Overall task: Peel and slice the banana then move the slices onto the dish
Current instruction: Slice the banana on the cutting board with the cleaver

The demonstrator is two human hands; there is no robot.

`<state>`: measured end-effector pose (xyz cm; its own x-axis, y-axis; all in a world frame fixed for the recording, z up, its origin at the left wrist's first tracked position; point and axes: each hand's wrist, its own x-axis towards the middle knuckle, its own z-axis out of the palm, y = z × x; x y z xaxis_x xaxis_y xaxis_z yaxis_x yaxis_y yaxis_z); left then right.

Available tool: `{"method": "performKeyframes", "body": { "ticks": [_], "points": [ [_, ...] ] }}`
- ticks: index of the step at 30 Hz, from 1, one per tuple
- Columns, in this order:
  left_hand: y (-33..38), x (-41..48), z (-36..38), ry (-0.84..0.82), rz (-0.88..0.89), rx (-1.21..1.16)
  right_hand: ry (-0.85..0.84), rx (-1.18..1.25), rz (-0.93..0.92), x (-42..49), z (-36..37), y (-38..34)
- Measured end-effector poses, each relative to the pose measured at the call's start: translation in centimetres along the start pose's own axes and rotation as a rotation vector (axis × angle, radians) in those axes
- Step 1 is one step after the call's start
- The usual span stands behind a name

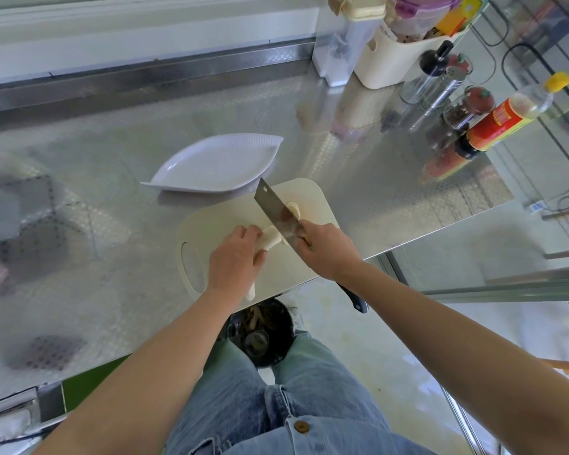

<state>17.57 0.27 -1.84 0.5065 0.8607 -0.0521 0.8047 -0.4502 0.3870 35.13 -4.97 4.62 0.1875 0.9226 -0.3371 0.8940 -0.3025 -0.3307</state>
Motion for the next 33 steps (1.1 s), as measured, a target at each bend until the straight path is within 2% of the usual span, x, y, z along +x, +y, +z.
{"method": "performKeyframes", "body": {
  "ticks": [12, 23, 33],
  "points": [
    [0.0, 0.1, 0.1, -0.020, -0.020, -0.049, -0.096, 0.012, 0.061, 0.4, 2.8, 0.0],
    [0.1, 0.1, -0.1, 0.002, -0.011, -0.016, 0.015, 0.063, 0.033, 0.0, 0.0, -0.3],
    [0.2, 0.0, -0.1, -0.005, -0.026, -0.048, -0.031, -0.002, 0.030, -0.2, 0.9, -0.3]
  ]
}}
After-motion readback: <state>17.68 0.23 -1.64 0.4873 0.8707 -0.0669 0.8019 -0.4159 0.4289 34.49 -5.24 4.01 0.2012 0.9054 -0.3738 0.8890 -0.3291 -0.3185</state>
